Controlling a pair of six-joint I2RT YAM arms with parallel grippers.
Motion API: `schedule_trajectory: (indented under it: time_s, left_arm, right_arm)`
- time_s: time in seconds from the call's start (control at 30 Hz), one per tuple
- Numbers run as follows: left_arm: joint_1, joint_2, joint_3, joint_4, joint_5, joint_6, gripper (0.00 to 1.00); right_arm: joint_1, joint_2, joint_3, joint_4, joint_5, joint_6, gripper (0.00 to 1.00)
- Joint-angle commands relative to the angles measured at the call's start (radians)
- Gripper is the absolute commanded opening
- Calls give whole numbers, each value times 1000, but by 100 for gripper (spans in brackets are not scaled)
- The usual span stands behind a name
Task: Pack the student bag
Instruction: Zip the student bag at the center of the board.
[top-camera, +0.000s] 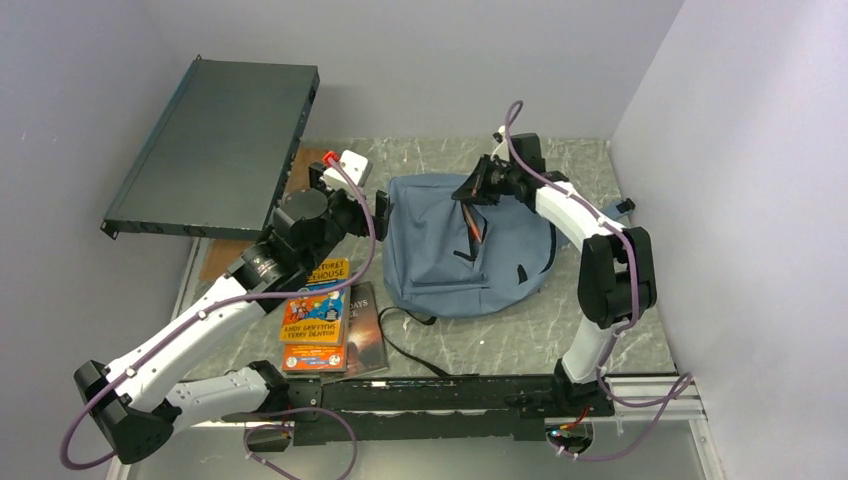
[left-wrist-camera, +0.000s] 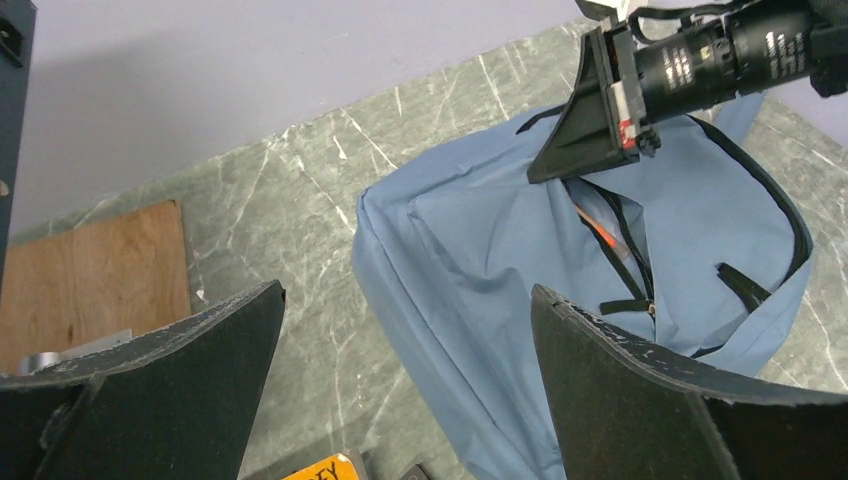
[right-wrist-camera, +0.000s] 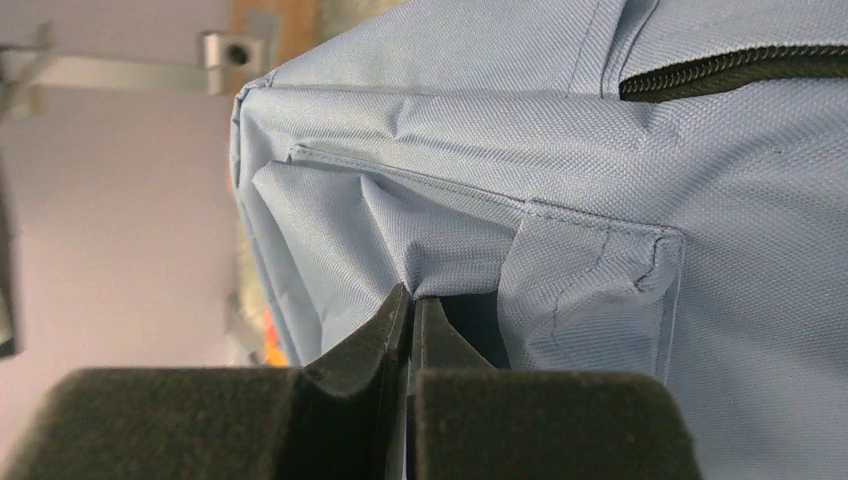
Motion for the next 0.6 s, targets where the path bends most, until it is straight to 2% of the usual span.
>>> schedule_trajectory:
  time_s: [0.0, 0.13, 0.23, 0.33, 0.4, 0.5, 0.57]
  left_arm:
    - [-1, 21, 49, 14, 56, -35, 98]
    - [-1, 60, 57, 1, 109, -69, 98]
    - [-3, 100, 60, -2, 138, -86, 98]
    - [-4, 154, 78, -21, 161, -94, 98]
    - [-5, 188, 85, -29, 172, -100, 97]
    - [-5, 204, 78, -19, 202, -117, 97]
    - [-5, 199, 65, -2, 219, -135, 96]
  right_arm:
    - [-83, -16, 15, 51, -406, 43, 0]
    - [-85, 32, 50, 53, -428, 14, 0]
    - [-90, 82, 137, -54, -347, -60, 7]
    - [-89, 118, 222, -150, -306, -124, 19]
    - [-84, 108, 237, -200, -259, -179, 32]
    - [-73, 53, 205, -238, -190, -240, 45]
    - [-61, 0, 153, -238, -151, -268, 50]
